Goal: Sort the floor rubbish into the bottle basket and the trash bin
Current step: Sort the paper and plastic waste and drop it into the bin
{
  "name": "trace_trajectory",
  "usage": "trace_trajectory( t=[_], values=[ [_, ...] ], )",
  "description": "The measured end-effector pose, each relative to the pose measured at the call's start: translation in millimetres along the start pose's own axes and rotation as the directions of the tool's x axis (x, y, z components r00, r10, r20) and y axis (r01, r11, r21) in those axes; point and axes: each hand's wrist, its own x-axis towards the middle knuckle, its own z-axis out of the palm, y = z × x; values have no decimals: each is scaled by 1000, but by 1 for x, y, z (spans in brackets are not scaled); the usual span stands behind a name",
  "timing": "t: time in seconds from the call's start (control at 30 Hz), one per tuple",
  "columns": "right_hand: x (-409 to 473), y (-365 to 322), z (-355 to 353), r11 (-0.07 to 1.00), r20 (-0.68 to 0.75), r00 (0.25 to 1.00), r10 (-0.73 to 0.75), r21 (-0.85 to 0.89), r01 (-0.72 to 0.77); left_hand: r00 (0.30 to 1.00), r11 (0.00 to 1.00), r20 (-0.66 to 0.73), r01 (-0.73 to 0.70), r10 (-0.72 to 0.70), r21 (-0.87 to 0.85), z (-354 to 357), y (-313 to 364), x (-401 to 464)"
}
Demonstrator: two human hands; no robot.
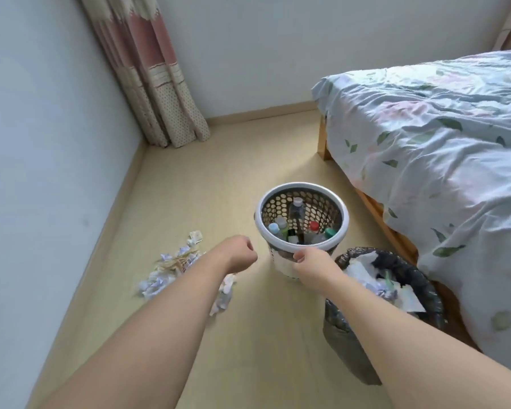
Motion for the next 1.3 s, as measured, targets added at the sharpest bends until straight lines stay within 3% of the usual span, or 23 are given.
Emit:
trace_trajectory(
  t=[0.27, 0.53, 0.83, 0.93, 1.07, 1.23, 1.3],
  values=[
    [34, -137, 132, 957, 214, 955, -205, -163, 242, 973, 972, -63, 216, -222, -94, -48, -203, -19],
    [153, -151, 201, 947, 185, 973, -138, -264, 184, 943, 939, -61, 318, -328, -133, -21, -324, 63],
    [343, -101, 260, 923, 157, 981, -110, -349, 160, 964, 965, -64, 255, -258, -54, 18, -350, 252],
    [377, -85, 286, 923, 196, 974, -115, -341, 177, 977, 973, -33, 208, -212, -95, 37, -342, 289],
    [396, -59, 322, 918, 186, 978, -95, -364, 158, 974, 975, 38, 222, -223, 20, 70, -350, 316],
    [402, -52, 332, 867, 95, 985, -147, -467, 175, 978, 982, -95, 180, -185, -55, 85, -367, 317],
    [398, -57, 327, 878, 54, 984, -172, -445, 178, 971, 975, -163, 145, -172, -167, 83, -371, 309]
  ],
)
